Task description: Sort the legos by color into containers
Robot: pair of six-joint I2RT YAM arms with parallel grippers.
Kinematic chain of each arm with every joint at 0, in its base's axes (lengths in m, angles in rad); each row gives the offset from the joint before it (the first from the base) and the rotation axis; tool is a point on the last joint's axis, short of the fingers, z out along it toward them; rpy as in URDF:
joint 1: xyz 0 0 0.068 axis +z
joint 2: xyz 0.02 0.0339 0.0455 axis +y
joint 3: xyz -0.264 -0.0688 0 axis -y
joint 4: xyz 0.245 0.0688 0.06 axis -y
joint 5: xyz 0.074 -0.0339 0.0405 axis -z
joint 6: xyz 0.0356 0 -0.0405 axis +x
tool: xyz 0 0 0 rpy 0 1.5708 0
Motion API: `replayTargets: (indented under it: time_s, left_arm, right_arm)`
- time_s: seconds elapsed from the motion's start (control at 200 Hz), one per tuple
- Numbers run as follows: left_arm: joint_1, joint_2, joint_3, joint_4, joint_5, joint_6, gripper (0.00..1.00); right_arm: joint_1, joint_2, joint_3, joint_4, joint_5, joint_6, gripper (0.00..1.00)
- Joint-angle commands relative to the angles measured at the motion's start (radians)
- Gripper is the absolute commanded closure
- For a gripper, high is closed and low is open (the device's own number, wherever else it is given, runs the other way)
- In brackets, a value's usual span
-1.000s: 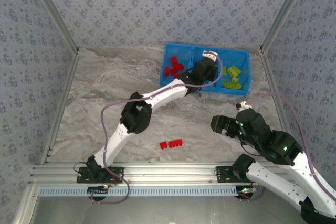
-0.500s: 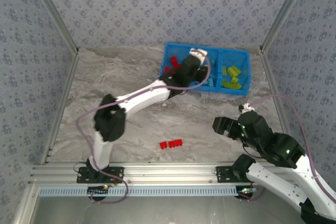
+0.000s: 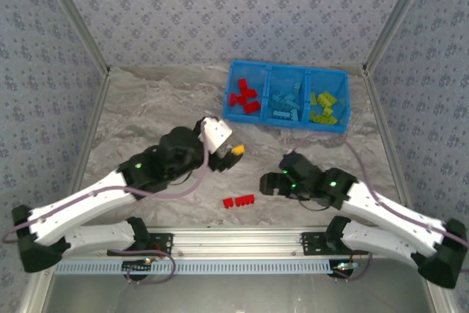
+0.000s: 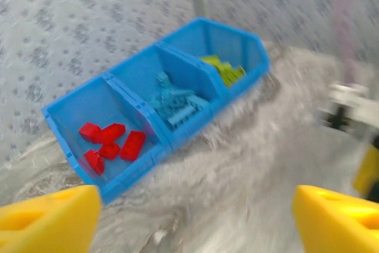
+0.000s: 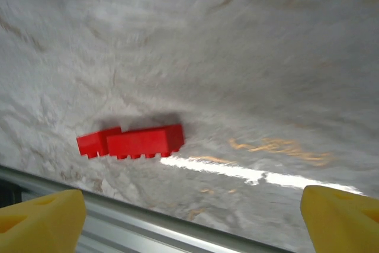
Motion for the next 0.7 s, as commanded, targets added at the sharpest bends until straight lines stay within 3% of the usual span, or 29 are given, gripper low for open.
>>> replayTargets:
  time_s: [0.0, 0.12, 0.25, 0.395, 0.555, 0.695]
  left_arm:
    - [-0.020, -0.114, -0.063, -0.337, 0.172, 0.247, 0.04]
    - [-0.034, -0.254, -0.193, -0.369, 0.190, 0.352, 0.01]
    - [-0.036, -0.342, -0.310, -0.287, 0.225, 0.444, 0.01]
    - [-0.035, -0.345, -0.338, -0.274, 0.234, 0.451, 0.01]
    - [-0.036, -0.339, -0.352, -0.287, 0.231, 0.438, 0.01]
    - [-0.035, -0.337, -0.356, -0.283, 0.230, 0.437, 0.01]
  right_arm:
    - [0.074, 0.123, -0.014, 0.215, -0.036, 0.208, 0.03]
    - [0.108, 0.307, 0.060, 0.229, -0.056, 0.316, 0.03]
    - [0.136, 0.427, 0.121, 0.161, -0.011, 0.431, 0.02]
    - [0.134, 0.501, 0.104, 0.212, -0.010, 0.505, 0.02]
    - [0.141, 0.603, 0.187, 0.141, -0.011, 0.532, 0.02]
    - [0.141, 0.665, 0.214, 0.123, -0.010, 0.578, 0.15]
